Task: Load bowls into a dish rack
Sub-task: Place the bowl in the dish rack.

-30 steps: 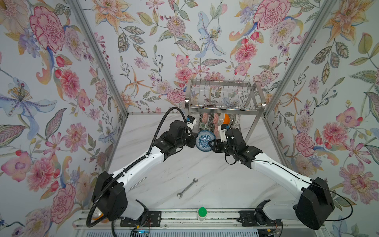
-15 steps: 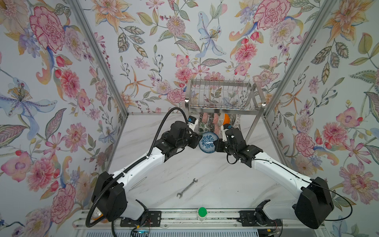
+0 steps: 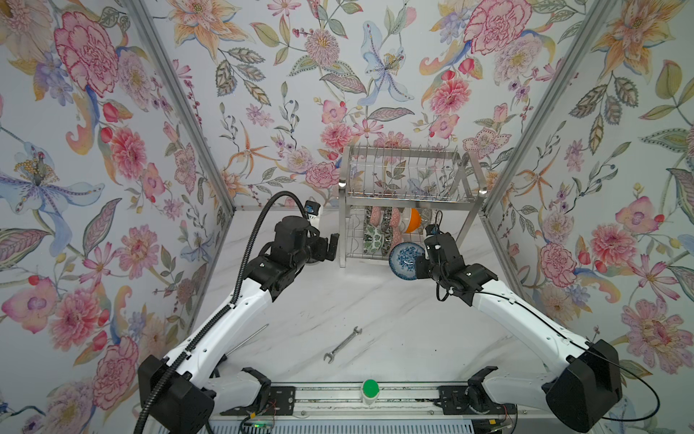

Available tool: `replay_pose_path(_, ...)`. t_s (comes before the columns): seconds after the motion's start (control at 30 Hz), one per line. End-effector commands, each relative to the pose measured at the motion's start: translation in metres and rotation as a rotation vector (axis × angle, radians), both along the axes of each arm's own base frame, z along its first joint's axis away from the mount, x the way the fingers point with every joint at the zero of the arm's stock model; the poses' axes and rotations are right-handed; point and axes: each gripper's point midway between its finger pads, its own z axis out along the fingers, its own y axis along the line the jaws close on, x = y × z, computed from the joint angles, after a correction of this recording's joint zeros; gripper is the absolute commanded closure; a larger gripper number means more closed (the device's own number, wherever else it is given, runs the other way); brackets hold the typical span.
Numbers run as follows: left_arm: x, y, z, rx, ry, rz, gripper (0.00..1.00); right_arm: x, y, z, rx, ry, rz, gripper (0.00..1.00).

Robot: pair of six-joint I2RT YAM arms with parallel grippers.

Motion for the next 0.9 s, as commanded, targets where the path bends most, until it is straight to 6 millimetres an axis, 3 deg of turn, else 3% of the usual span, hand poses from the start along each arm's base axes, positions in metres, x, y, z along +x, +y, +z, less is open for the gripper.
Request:
replay_pose_path(0.0,-0.005,0.008,-0.021,0.059,0.050,0.006,0.01,0.015,-0.030,0.017,-0.199,-0.057,-0.106,1.00)
replay_pose_path(0.27,-0.004,0.008,-0.028,0.058,0.065,0.003,0.01,0.037,-0.056,0.016,-0.406,-0.067,-0.249,1.00)
replay_pose_path(0.87,0.000,0.010,-0.032,0.059,0.079,0.001,0.01,0.078,-0.070,-0.008,-0.577,-0.083,-0.459,1.00)
